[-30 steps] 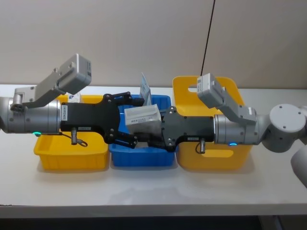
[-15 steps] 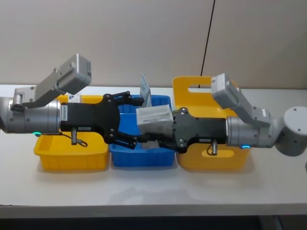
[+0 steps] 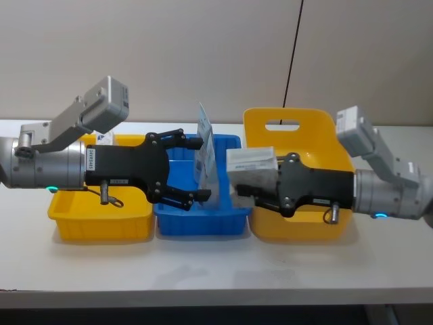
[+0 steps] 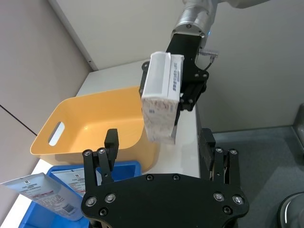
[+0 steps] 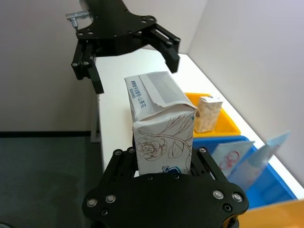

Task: Bimanual collaborative sorting of washing and personal care products

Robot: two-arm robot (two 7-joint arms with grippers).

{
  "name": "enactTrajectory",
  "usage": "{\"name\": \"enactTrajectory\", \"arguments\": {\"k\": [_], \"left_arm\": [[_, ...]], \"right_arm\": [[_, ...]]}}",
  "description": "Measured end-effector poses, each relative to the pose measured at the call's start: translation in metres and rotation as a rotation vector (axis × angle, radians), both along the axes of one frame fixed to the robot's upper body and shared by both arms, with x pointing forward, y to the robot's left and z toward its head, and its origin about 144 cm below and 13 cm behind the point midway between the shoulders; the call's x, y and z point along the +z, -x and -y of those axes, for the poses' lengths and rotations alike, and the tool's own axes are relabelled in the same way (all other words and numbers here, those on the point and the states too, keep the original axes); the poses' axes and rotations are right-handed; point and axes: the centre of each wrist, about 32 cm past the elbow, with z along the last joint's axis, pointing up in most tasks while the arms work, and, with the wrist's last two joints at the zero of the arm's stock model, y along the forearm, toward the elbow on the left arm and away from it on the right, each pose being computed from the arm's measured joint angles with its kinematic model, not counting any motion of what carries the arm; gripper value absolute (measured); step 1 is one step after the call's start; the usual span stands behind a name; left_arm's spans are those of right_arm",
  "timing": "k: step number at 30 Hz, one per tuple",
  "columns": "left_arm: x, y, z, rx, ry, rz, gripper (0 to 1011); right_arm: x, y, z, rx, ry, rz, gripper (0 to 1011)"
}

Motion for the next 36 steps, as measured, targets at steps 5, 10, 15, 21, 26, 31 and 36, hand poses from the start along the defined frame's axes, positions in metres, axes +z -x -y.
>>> {"name": "enactTrajectory", "arguments": {"k": [5, 10, 15, 21, 26, 31, 36], "left_arm": [[0.000, 0.000, 0.000, 0.000, 0.000, 0.000, 1001], [0.000, 0.000, 0.000, 0.000, 0.000, 0.000, 1001], [0.000, 0.000, 0.000, 0.000, 0.000, 0.000, 1001], [0.000, 0.000, 0.000, 0.000, 0.000, 0.000, 1001], [0.000, 0.000, 0.000, 0.000, 0.000, 0.000, 1001], [0.000, 0.000, 0.000, 0.000, 0.000, 0.000, 1001], [0.000, 0.000, 0.000, 0.000, 0.000, 0.000, 1001]], "right_arm": [[0.000, 0.011, 0.012, -0.054, -0.006, 0.005, 351], [-0.001, 0.020, 0.021, -0.109, -0.015, 0.013, 352], [-0.002, 0.029, 0.028, -0.171, -0.025, 0.021, 351], [-0.005, 0.042, 0.034, -0.272, -0.041, 0.034, 351], [-0.008, 0.049, 0.035, -0.339, -0.050, 0.042, 351], [-0.011, 0.056, 0.034, -0.414, -0.056, 0.050, 352], [-0.015, 0.063, 0.032, -0.498, -0.063, 0.057, 351]]}}
